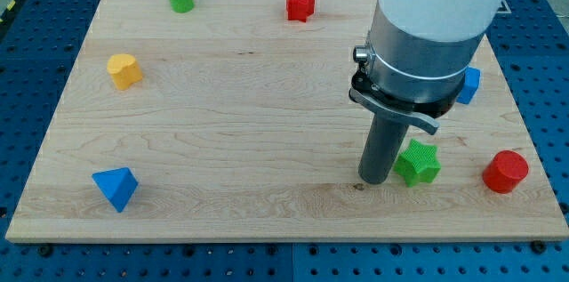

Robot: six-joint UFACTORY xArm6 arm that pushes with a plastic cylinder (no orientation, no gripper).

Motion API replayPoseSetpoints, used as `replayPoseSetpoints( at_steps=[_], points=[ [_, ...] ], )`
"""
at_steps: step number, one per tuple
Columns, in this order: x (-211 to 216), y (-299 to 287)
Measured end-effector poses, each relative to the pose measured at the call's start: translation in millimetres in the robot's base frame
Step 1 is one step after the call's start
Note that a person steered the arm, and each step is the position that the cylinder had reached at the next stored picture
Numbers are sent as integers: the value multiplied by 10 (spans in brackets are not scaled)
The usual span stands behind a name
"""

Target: Slide the green star top left to the red circle

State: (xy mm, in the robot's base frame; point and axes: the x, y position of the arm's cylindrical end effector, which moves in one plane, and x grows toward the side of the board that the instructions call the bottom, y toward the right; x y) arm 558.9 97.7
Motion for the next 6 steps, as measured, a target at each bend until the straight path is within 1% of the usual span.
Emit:
replayPoseSetpoints(
  at_steps=[1,2,3,4,5,6],
  points=[
    [-143,342],
    [-382,668],
    [-406,642],
    [-202,473],
    [-111,478],
    [-236,679]
  ],
)
